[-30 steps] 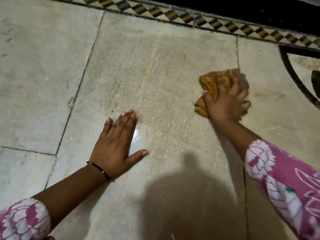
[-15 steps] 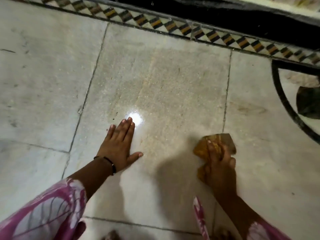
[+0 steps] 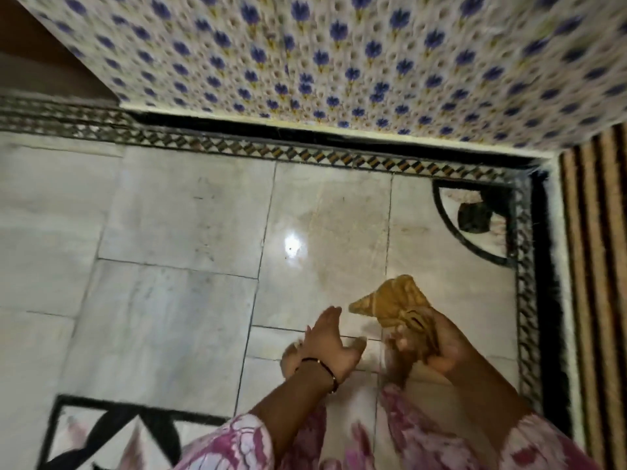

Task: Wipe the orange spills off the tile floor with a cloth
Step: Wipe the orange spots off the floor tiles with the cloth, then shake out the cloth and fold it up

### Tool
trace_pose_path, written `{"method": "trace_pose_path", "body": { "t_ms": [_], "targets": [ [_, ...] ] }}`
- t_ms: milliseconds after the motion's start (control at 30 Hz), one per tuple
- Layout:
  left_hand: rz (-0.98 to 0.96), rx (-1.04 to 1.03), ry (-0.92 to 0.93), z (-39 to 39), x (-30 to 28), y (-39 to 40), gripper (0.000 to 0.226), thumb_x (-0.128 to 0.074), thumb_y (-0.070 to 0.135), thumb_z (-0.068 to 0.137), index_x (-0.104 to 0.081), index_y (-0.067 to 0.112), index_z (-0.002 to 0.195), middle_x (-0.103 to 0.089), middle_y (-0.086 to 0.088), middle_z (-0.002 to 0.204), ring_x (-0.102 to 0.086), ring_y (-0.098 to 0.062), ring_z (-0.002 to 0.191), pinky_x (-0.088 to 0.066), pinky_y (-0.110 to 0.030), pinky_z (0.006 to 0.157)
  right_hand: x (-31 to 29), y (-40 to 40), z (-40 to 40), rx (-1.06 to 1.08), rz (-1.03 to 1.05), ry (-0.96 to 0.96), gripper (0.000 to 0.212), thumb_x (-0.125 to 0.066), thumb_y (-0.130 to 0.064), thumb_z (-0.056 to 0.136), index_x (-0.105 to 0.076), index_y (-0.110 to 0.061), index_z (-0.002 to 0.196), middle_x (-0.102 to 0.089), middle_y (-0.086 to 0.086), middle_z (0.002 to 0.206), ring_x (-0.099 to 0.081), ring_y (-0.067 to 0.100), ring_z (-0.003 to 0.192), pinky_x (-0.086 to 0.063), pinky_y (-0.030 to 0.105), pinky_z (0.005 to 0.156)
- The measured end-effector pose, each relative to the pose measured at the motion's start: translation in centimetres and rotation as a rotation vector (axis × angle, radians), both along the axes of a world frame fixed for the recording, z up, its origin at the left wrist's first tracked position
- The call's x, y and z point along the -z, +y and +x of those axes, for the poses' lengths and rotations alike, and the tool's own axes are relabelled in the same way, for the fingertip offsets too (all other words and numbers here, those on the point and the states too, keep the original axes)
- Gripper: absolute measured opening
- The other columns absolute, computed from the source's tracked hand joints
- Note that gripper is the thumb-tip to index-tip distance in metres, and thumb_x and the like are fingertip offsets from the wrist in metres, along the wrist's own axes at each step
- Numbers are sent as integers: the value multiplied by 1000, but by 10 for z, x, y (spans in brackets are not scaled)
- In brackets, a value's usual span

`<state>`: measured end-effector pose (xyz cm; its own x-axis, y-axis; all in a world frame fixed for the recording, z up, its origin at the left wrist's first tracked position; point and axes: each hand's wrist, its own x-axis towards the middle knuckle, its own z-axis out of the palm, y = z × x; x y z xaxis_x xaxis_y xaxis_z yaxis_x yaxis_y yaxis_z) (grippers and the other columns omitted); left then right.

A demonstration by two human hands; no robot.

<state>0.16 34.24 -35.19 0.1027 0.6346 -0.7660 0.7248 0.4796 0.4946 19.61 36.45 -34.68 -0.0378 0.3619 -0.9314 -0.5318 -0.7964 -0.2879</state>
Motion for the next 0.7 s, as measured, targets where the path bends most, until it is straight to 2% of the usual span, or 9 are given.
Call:
{"method": "trace_pose_path", "body": {
  "t_ms": [67, 133, 200, 267, 333, 433, 567, 633, 700],
  "targets": [
    [-14, -96, -57, -11, -56, -20, 105, -31, 76, 52, -29, 25, 144, -29, 4, 152, -32, -15, 136, -27, -40, 112, -75, -10, 6, 66, 0, 58, 39, -39, -26, 94, -67, -1, 85, -61, 15, 60, -57, 21, 45, -45, 24, 39],
    [-29, -165, -129, -23, -104, -41, 100, -37, 76, 52, -36, 28, 140, -38, 4, 147, -40, -16, 131, -34, -41, 109, -141, -28, 6, 127, 80, 93, 33, -42, -24, 89, -65, -2, 80, -61, 15, 65, -57, 23, 49, -44, 27, 41],
    [-11, -179, -193, -30, -145, -55, 91, -49, 75, 60, -39, 30, 138, -43, 3, 143, -43, -17, 128, -36, -41, 107, -188, -46, 1, 169, 126, 99, 28, -45, -23, 83, -65, -3, 83, -60, 17, 71, -55, 25, 52, -43, 28, 43],
    [26, -247, -319, -29, -179, -67, 72, -63, 58, 76, -40, 26, 137, -45, 0, 141, -44, -18, 127, -38, -41, 105, -222, -70, -10, 187, 181, 149, 35, -44, -27, 82, -68, -1, 82, -59, 19, 72, -55, 28, 53, -45, 30, 46],
    [91, -338, -457, -22, -214, -81, 70, -68, 46, 78, -38, 23, 137, -44, -1, 140, -44, -20, 126, -40, -39, 105, -247, -95, -23, 182, 239, 204, 44, -41, -35, 85, -68, 0, 80, -59, 19, 71, -55, 30, 56, -47, 30, 47],
    [245, -380, -593, -10, -258, -108, 85, -65, 59, 62, -41, 24, 136, -47, -1, 138, -49, -12, 122, -43, -34, 102, -276, -134, -45, 253, 362, 289, 40, -52, -32, 78, -69, 3, 86, -62, 21, 80, -59, 31, 64, -54, 36, 56],
    [426, -407, -735, 6, -303, -159, 59, -66, 39, 77, -44, 24, 130, -55, 8, 123, -55, 10, 104, -45, -11, 81, -302, -190, -50, 198, 485, 383, 43, -64, -27, 65, -65, 0, 98, -65, 20, 80, -61, 31, 65, -54, 39, 54],
    [475, -400, -767, 13, -328, -195, 53, -68, 24, 83, -40, 26, 129, -55, 9, 118, -56, 4, 102, -47, -11, 76, -316, -223, -48, 183, 564, 432, 62, -78, -25, 52, -65, 0, 107, -67, 23, 90, -65, 36, 72, -56, 44, 58],
    [518, -308, -701, 18, -345, -232, 73, -74, 40, 73, -34, 30, 133, -50, 7, 124, -51, -4, 113, -47, -15, 86, -334, -258, -44, 163, 645, 455, 58, -79, -25, 56, -68, 1, 107, -67, 26, 102, -68, 38, 82, -57, 48, 68]
  ]
}}
